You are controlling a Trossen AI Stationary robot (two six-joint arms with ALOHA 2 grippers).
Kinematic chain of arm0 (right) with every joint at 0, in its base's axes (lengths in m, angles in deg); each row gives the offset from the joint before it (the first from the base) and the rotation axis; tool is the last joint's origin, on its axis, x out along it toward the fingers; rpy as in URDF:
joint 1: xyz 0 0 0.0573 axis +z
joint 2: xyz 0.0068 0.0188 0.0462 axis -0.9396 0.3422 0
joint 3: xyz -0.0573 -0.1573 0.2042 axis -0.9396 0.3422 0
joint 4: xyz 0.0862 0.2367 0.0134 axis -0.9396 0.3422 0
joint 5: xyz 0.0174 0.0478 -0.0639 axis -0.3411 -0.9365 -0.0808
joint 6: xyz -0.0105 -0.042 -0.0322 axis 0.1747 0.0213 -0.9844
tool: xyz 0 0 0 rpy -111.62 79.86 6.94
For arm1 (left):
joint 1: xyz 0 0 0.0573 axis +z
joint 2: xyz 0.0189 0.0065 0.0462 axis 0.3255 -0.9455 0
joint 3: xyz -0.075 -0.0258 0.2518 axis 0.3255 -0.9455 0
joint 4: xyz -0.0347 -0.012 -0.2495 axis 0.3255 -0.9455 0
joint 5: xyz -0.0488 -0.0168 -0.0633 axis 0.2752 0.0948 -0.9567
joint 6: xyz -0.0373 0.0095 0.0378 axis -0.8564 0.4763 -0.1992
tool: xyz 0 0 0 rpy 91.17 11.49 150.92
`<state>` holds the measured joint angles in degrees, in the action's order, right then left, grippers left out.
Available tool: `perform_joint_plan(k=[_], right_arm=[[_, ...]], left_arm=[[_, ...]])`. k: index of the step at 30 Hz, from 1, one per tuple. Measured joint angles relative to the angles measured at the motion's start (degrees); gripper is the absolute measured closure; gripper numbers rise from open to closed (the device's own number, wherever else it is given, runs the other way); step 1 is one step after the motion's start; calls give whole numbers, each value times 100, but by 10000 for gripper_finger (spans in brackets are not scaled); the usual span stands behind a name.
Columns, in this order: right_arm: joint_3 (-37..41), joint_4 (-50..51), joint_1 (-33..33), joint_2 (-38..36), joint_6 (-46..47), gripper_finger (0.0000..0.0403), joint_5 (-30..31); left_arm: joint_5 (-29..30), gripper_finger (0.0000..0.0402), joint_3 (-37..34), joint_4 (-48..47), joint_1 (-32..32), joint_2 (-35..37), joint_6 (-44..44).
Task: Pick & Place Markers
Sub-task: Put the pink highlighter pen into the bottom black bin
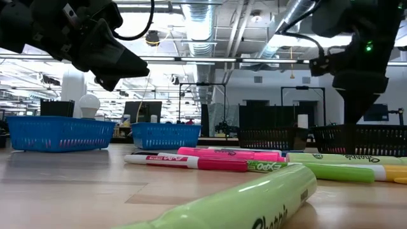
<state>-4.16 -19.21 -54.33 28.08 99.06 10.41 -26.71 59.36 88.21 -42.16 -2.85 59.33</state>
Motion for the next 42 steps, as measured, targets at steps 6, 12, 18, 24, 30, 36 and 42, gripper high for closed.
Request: perform_joint_plan(k=[6,12,18,24,30,36,42], right_arm=[[-405,44,-4,-43,2,337,-214],[-893,-92,14,-43,49,336,-898],[-908,-924,96,164,-275,322,-897],[-907,-2582,307,914,-1312,285,-1181],[-919,-3568,385,1659,-2040,260,-1200],[-920,-3749,353,2129,-2125,259,-1200],[-935,-3761,258,2456,-2199,275,-1153]], left_arm=[[0,329,0,11,1,0,0],[0,329,0,29,1,0,0],[0,329,0,29,1,0,0],[0,329,0,29,-1,0,0],[0,329,-2,29,1,0,0],[0,329,-2,23,1,0,0],[0,329,-2,28,3,0,4]])
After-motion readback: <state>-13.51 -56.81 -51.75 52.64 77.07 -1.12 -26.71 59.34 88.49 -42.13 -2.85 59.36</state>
